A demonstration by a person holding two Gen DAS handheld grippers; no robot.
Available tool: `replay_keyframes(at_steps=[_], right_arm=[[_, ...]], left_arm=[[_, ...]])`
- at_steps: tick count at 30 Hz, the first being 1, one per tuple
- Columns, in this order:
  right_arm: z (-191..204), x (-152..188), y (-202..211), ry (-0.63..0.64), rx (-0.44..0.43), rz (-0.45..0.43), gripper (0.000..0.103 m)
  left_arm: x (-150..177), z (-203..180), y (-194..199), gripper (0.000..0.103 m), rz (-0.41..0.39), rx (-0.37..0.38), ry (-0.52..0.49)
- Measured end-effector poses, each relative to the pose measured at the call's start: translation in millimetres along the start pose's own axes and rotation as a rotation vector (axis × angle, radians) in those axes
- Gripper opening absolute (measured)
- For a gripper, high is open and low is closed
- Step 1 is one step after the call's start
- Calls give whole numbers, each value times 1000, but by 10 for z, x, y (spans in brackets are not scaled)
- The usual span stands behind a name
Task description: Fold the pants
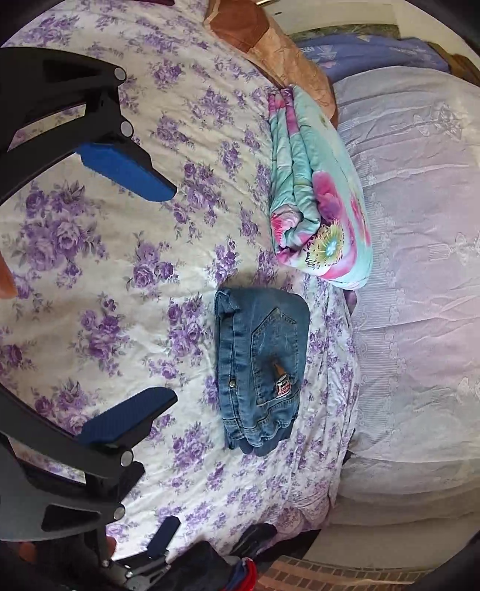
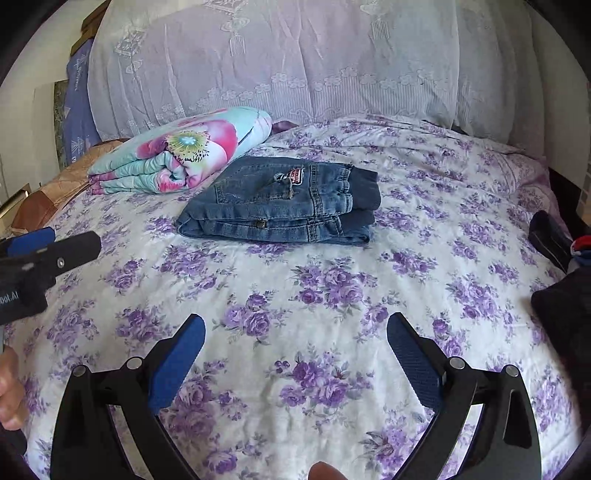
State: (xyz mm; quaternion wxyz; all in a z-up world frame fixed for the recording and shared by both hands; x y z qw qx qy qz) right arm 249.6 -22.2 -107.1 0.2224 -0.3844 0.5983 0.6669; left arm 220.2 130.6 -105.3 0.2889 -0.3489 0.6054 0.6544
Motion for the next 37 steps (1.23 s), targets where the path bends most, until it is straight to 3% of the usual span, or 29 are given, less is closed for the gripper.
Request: replay_keyframes(at_steps=[6, 13, 37], right_arm=[[-42, 0, -8, 1, 12, 7, 99], [-14, 14, -21, 24, 19, 12, 99], [-24, 20, -24, 26, 22, 16, 99]], left_arm=[[114, -117, -70, 98, 51, 44, -23], [164, -107, -113, 98, 73, 39, -18], [186, -96, -138, 98, 72, 12, -37]])
Point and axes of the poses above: each gripper's, at about its wrist camera, not at the fingertips, and y roughly against the way its jaws point, z to its left, x to its underside, the point moved 9 cm from there along -y, roughly the way its jaws point, and after that the axes turned 2 degrees about -x, right-handed, at the moved point
